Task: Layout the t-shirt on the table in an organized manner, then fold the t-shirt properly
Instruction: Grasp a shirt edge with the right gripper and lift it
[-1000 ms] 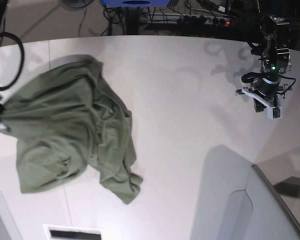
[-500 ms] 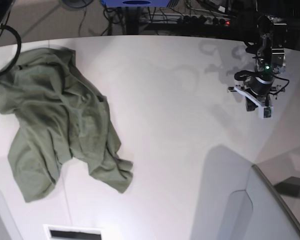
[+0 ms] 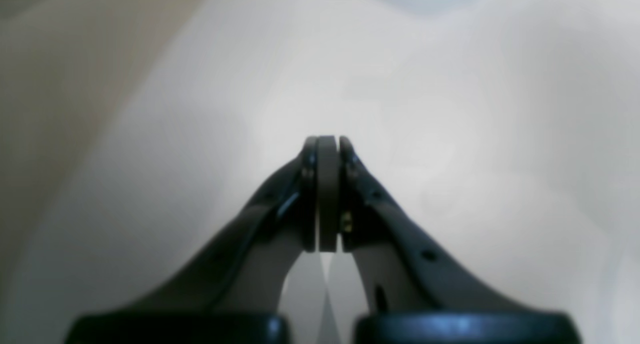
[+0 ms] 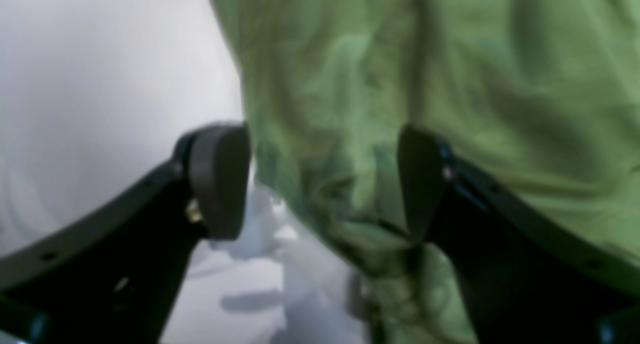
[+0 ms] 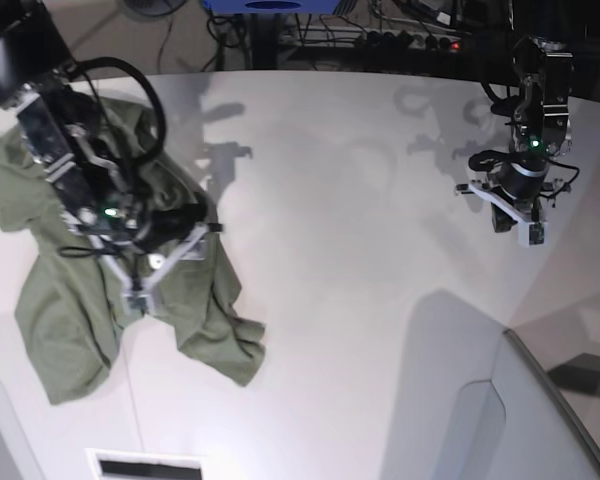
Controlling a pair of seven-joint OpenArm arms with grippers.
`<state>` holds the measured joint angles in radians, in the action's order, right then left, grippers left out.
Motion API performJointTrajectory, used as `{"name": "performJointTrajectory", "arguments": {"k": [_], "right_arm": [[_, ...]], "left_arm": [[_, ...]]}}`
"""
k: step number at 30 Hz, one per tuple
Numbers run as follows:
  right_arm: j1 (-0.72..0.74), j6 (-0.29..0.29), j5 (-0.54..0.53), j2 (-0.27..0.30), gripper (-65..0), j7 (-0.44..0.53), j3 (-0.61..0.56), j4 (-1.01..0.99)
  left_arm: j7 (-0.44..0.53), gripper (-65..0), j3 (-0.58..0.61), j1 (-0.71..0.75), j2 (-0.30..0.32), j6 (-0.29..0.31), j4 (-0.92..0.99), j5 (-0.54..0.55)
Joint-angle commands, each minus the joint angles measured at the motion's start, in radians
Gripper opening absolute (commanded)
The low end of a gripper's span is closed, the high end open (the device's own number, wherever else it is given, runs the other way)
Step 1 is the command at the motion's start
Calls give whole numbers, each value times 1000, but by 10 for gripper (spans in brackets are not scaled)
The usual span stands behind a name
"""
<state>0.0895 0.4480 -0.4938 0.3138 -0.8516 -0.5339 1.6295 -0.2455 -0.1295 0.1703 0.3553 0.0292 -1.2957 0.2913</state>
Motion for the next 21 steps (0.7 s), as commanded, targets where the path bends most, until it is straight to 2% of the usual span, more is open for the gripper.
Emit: {"name": "performJointTrajectory", "arguments": {"k": [1,6,10,13,17,19,21], "right_arm": [[19,1,5,-6,-263,10,-15,-11],[20,1,5,-74,-227,13,-64,-85],[42,1,16,-91,-224,64,-94,-171],[43,1,90,-92,-224,93,-114,-214],[43,-4,189,-129,-233,94,-114,-262],[43,-5,211,-144,-293,96,-114,-285],[51,-5,211,-156,-465,96,-114,-292]], "left_arm": [[24,-650,-9,-7,18,-5,-11,4],[24,-650,-11,-1,23,-5,-8,4],[24,-650,-11,-1,23,-5,-8,4],[24,-650,-11,-2,20,-5,-8,4],[24,-650,-8,-2,18,-5,-8,4],[24,-650,-6,-4,18,-5,-8,4],[24,-650,-6,-5,18,-5,-8,4]]}}
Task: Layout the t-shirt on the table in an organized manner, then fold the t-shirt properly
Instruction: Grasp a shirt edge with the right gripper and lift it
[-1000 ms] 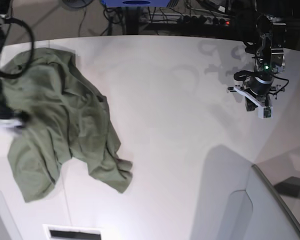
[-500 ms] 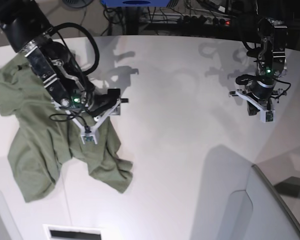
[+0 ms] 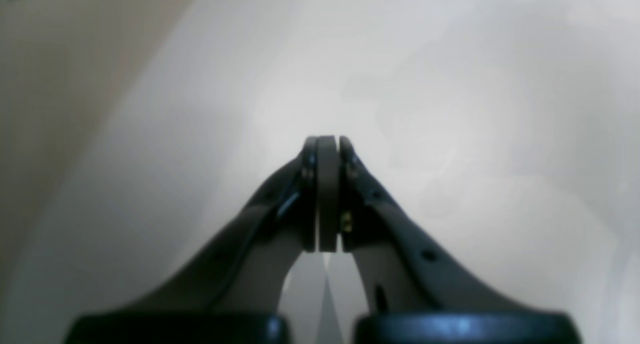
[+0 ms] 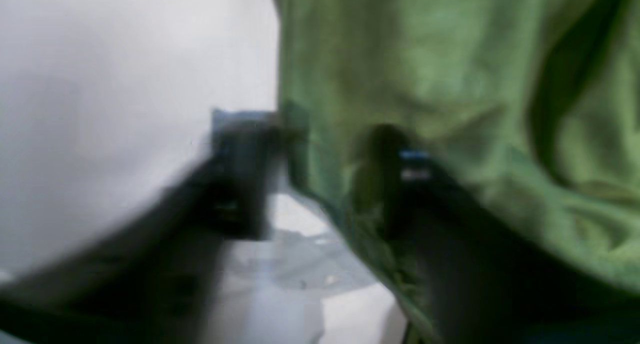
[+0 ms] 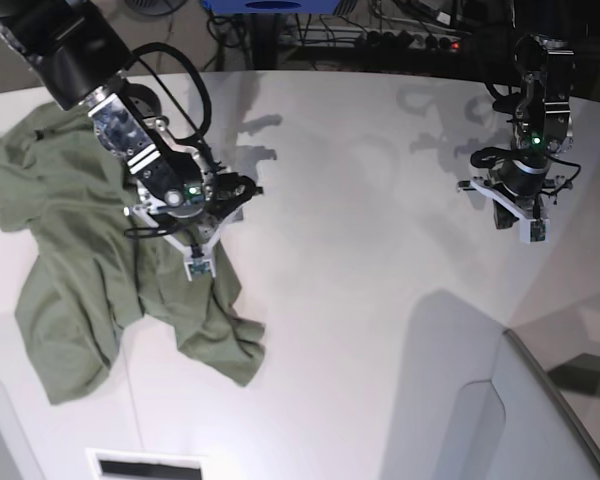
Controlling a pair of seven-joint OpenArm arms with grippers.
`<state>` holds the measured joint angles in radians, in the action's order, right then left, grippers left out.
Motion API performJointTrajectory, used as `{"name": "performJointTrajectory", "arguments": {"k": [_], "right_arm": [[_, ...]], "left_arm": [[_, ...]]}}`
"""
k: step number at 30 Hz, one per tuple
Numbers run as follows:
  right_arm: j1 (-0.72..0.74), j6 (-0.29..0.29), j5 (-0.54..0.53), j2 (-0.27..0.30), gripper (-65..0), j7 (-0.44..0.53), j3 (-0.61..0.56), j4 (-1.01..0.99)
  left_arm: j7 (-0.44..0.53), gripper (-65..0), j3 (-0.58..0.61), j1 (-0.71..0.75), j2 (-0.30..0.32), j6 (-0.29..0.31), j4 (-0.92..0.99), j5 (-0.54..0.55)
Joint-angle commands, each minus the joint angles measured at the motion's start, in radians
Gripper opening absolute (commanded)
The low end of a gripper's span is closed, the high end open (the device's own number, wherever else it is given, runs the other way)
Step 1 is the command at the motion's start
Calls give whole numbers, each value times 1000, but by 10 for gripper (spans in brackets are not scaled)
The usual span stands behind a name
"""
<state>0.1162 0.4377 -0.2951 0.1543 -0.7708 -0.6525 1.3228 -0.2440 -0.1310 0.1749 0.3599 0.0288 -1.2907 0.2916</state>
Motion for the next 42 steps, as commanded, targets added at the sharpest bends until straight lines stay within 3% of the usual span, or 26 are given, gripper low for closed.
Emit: {"name": "performJointTrajectory", "arguments": {"k": [1,2,4,6,14,24,26,29,31,34,38,42], "right_arm": [[29,5,10,-3,-584,10,3,13],[29,5,10,-11,-650,9,3,14],[29,5,10,-15,-627,6,1,41],[6,5,10,-12,-650,-29,0,117],[-128,5,9,8,-650,-249,10,535],[-326,2,7,6,-650,-279,1,574],[-342,-21,7,6,-647,-279,1,573],[-372,-102,7,4,-639,-284,7,573],[-393,-119,7,4,-638,-287,4,573],[-421,-119,7,4,-555,-298,7,579],[-407,-118,14,11,-408,-382,12,663],[-347,-118,14,11,-365,-424,135,696]], "left_arm": [[22,-650,-5,-11,14,-5,-13,4],[22,-650,-6,-11,14,-5,-13,4],[22,-650,-8,-15,14,-5,-13,4],[22,-650,-8,-15,15,-5,-13,4],[22,-650,-9,-16,20,-5,-11,4],[22,-650,0,-48,12,-5,0,4],[22,-650,0,-62,12,-5,1,4],[22,-650,0,-68,11,-5,0,4],[22,-650,1,-84,11,-5,-8,4],[19,-650,50,-108,12,-5,0,4],[21,-650,135,-150,12,-5,-7,4],[21,-650,236,-216,9,-5,0,4]]}}
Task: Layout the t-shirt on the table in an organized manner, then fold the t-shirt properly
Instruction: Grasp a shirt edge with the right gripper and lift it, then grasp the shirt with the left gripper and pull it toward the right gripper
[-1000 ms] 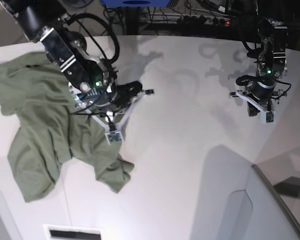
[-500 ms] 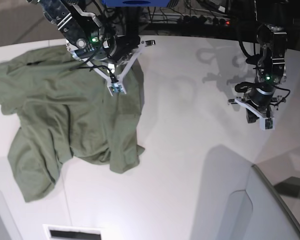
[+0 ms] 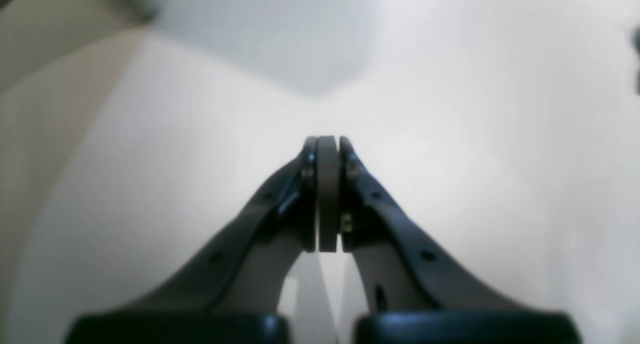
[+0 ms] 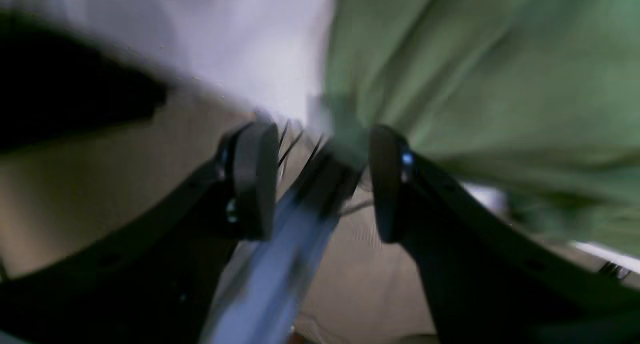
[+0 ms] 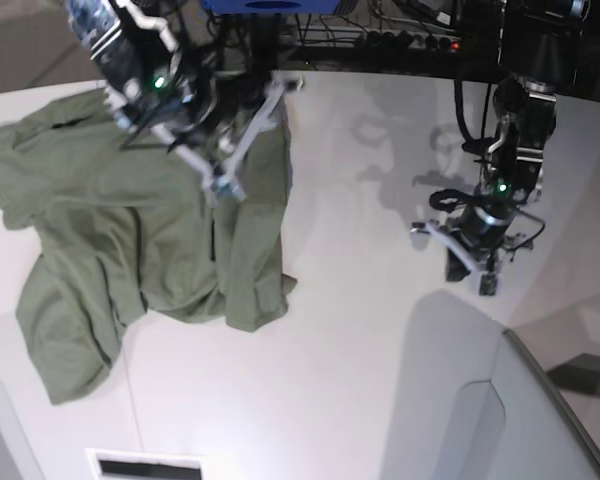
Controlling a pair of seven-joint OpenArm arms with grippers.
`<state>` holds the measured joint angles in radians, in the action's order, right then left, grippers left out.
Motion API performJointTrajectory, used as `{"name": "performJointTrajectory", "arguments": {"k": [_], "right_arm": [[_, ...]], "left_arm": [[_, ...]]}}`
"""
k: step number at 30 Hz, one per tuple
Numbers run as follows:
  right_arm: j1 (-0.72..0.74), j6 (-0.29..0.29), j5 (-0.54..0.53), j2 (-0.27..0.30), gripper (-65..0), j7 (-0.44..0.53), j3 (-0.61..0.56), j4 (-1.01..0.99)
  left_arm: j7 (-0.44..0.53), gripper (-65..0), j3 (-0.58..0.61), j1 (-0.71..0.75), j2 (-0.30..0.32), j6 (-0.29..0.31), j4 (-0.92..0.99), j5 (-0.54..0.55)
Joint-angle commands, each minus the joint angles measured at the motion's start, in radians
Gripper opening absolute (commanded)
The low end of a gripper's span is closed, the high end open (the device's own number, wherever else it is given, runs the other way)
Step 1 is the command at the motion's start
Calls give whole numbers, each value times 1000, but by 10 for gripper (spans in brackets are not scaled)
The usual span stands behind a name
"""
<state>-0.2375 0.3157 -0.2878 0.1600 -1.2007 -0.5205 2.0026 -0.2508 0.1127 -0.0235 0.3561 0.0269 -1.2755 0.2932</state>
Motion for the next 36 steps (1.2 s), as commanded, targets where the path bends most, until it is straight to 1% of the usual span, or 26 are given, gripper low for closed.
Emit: {"name": "performJointTrajectory", "arguments": {"k": [1,3,6,7,9,10,11,12,14,15,16,17,19,21,22,25,28,30,31,34,36], "right_arm": [[23,4,8,5,-365,11,46,14],[45,4,8,5,-365,43,170,5],[56,4,8,5,-365,153,348,-41],[54,4,8,5,-365,183,389,-58],[46,4,8,5,-368,218,455,-87],[39,4,8,5,-386,219,477,-104],[33,4,8,5,-426,219,494,-122],[26,4,8,6,-482,223,507,-138],[25,3,8,6,-632,219,546,-181],[23,3,8,6,-650,219,555,-207],[17,3,8,6,-645,229,561,-243],[16,3,8,6,-626,233,563,-273],[14,3,8,6,-638,269,566,-337],[13,3,8,6,-650,310,567,-385],[13,3,8,13,-650,324,569,-412],[19,3,6,42,-650,347,570,-483],[43,3,6,52,-650,371,570,-586],[74,3,8,52,-650,404,586,-685],[91,1,8,52,-650,420,603,-733],[165,0,8,80,-650,480,600,-888],[220,0,8,102,-650,516,570,-968]], "left_arm": [[28,-650,15,-33,11,-3,-16,2],[28,-650,45,-63,2,-3,-14,2],[28,-650,60,-100,-15,-3,-16,10],[28,-650,69,-112,-29,-2,-23,11],[23,-650,123,-143,-67,31,-48,13],[23,-650,157,-157,-88,57,-68,13],[21,-650,192,-172,-119,71,-83,13],[20,-650,218,-183,-148,71,-88,13],[-15,-650,279,-226,-217,71,-74,4],[-32,-650,307,-249,-253,71,-43,4],[-41,-650,344,-275,-292,71,10,2],[-41,-650,374,-300,-319,71,69,2],[-35,-650,450,-364,-368,71,221,2],[18,-650,509,-405,-406,71,349,2],[64,-650,543,-425,-420,69,420,2],[138,-650,626,-450,-426,69,557,2],[146,-650,683,-441,-403,69,601,2],[146,-650,710,-422,-352,66,598,2],[146,-650,712,-413,-337,54,593,2],[144,-650,723,-372,-248,-18,537,2],[143,-650,718,-326,-187,-35,461,2]]}}
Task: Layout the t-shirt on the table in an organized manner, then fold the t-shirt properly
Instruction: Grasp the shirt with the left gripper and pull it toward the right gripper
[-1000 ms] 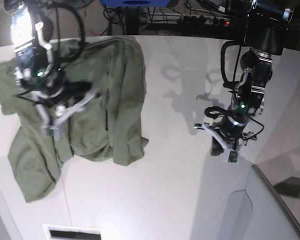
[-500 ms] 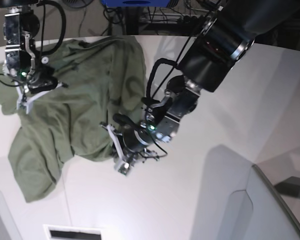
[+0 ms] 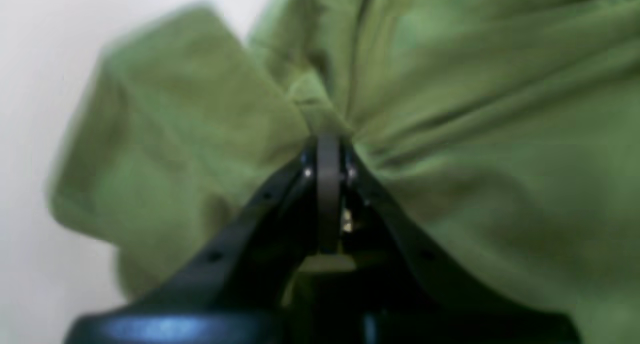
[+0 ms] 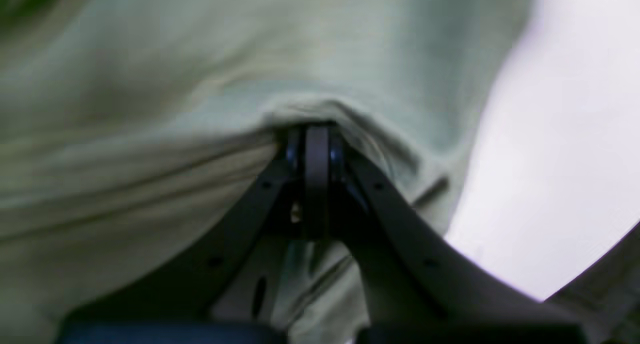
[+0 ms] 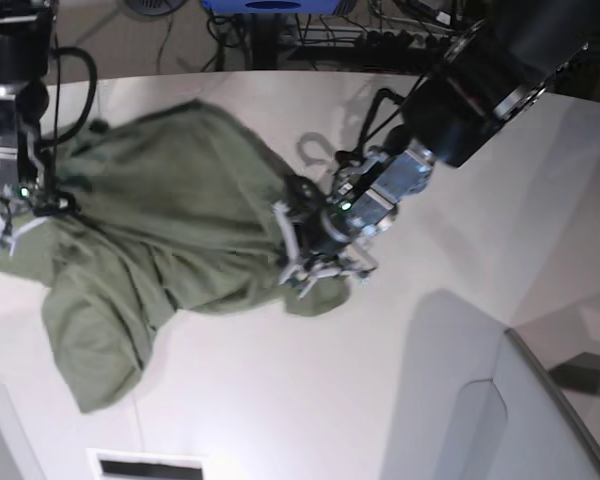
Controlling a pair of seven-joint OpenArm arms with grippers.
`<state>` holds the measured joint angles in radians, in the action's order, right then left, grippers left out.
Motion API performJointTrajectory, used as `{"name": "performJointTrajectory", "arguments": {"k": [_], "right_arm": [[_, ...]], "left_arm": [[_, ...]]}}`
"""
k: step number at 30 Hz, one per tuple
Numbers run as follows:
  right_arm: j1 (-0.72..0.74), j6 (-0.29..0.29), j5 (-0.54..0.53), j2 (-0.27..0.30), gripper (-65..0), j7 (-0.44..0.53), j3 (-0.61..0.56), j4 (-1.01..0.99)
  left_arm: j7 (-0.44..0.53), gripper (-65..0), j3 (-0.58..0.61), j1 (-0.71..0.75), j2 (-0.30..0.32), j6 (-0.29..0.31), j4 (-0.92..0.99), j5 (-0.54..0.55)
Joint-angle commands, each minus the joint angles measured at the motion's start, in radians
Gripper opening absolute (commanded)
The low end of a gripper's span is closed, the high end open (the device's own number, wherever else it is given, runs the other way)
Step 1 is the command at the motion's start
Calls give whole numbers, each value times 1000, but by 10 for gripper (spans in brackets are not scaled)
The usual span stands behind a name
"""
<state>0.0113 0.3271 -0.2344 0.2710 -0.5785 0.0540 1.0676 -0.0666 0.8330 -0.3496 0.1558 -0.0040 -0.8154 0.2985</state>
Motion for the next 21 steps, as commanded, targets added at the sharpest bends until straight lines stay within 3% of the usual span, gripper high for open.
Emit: {"name": "performJointTrajectory", "arguments": {"k": [1,7,11,14,17,21], "right_arm": [[0,-13,-46,3,-650,-93,-29,-66],[220,-13,-46,35,-650,-65,-165,-217],[344,-13,-46,35,-650,-15,-254,-315],[419,-13,-44,41,-650,45,-314,-376],[445,-13,-44,75,-650,88,-343,-367],[457,-13,-46,109,-650,62,-336,-251]], "left_arm": [[-55,-650,-7,28,46,-4,-43,-3],[-247,-650,-11,172,138,-6,-358,6],[-306,-650,-2,243,126,-6,-513,6],[-321,-650,3,258,75,0,-599,1],[-335,-650,-1,246,47,0,-664,-2],[-336,-650,-10,217,52,0,-778,-2]]}}
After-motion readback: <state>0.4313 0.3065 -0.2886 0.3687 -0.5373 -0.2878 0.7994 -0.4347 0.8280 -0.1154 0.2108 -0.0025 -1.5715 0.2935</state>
